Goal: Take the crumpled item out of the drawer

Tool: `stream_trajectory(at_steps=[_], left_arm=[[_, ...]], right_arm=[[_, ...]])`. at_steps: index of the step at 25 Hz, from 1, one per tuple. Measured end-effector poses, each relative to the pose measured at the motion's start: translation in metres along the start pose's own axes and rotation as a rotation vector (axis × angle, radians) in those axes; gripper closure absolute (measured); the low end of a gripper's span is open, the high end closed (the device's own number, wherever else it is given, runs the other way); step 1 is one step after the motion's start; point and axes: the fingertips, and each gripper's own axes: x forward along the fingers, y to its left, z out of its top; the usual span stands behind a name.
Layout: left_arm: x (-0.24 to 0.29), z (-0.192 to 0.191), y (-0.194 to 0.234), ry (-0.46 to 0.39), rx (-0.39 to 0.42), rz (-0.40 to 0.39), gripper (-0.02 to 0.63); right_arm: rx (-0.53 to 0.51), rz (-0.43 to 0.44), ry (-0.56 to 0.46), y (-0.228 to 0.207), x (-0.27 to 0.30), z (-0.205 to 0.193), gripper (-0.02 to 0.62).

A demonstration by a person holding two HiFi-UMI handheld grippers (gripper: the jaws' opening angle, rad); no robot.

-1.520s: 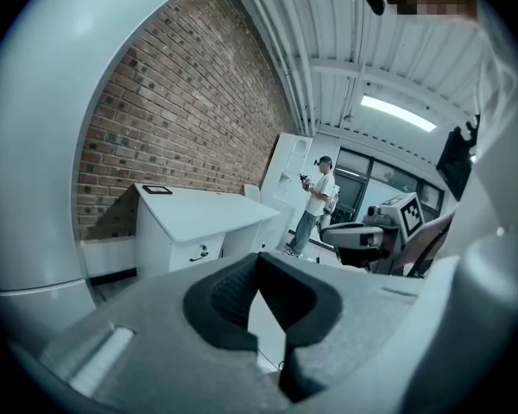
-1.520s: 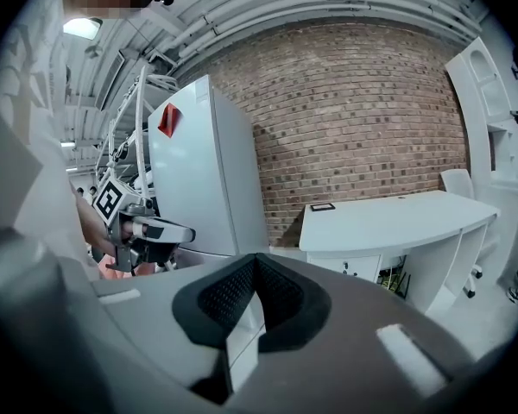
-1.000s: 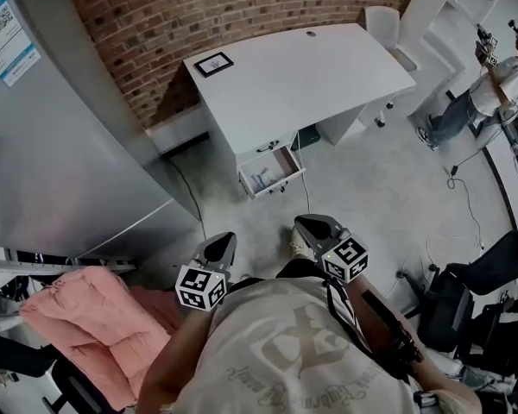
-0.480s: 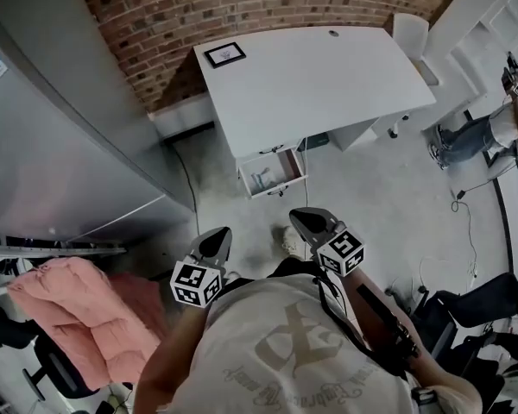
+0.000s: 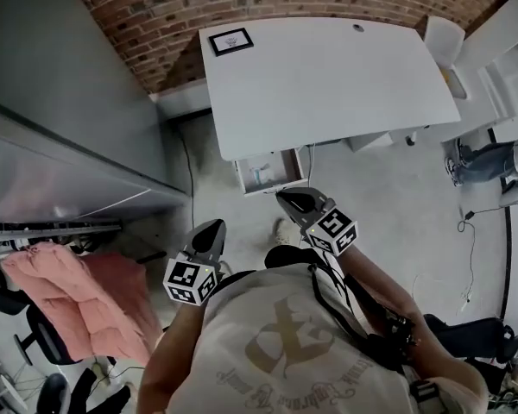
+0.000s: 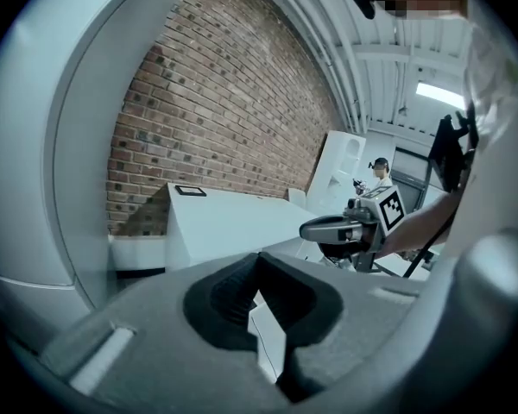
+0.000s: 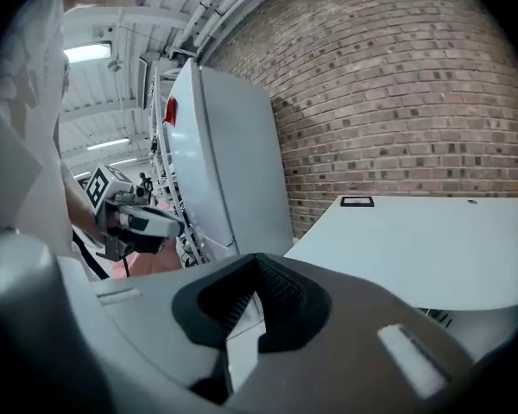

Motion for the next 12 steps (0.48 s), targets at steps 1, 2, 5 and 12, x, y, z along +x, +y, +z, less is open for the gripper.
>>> stream_trajectory(at_steps=[1,2,5,12], left_arm=[[0.003,0.002,-0.005,-0.003,-0.006,0.024,0.603],[0.005,0.004,-0.011,-0.006,-0.010,0.053,0.603],[0.009,0.008,-0.039,-0.017,-0.014,0.147,0.603],[-0.005,-0.031,-0.032,-0.043,-0.087,0.280,0.603]], right_arm=[[-0.011,0.030,0.011,-0.005,-0.002,-0.001,0.588],[-0.023,0.060,0.018,-0.010,-0.005,-0.003,0.588],[-0.052,0.143,0.017,-0.023,-0.025,-0.007,0.588],[-0.133,0.284,0.078,-0.006,0.003,-0.036,0.588]])
